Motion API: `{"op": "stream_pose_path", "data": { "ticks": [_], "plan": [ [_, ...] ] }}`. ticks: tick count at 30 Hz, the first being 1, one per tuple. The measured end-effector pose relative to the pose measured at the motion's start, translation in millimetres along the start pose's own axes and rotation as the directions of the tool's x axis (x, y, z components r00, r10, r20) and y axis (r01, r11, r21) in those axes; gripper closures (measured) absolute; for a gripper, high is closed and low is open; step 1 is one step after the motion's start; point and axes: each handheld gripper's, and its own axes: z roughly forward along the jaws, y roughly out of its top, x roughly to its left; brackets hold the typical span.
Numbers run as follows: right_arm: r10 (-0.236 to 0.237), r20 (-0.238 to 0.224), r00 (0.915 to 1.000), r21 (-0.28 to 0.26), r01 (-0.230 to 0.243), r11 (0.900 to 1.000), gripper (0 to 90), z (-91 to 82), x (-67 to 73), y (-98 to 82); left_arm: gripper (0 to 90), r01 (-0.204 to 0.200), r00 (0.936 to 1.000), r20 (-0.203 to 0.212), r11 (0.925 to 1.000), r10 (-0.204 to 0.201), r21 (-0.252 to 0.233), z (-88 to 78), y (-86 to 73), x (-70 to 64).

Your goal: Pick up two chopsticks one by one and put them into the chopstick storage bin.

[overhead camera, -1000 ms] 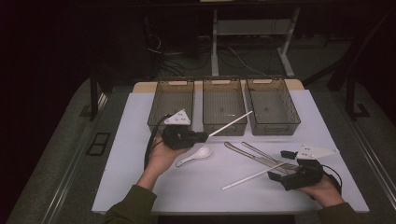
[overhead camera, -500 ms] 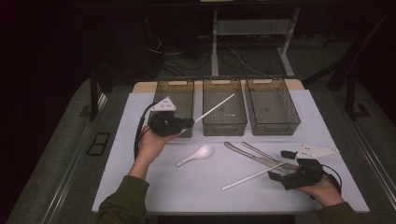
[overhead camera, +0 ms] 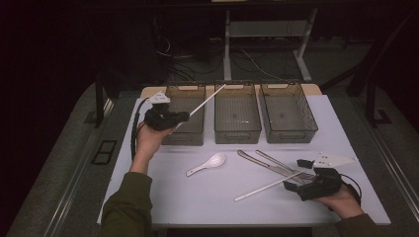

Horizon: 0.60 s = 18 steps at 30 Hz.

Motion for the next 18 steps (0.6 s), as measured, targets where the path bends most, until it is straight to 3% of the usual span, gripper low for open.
{"op": "stream_pose_path", "data": {
  "ticks": [7, 18],
  "plan": [
    [0.001, 0.001, 1.0000, -0.001, -0.001, 1.000, 1.9, 0.0, -0.3, -0.1, 83.5, 0.061, 0.9947, -0.084, 0.9980, -0.060, 0.014, -4.9, -1.5, 32.9],
    [0.002, 0.002, 1.0000, 0.001, -0.002, 1.000, 1.9, -0.1, -0.7, -0.2, 83.5, 0.125, 0.9806, -0.160, 0.9900, -0.113, 0.066, 0.1, -10.2, 49.7]
  ]
}}
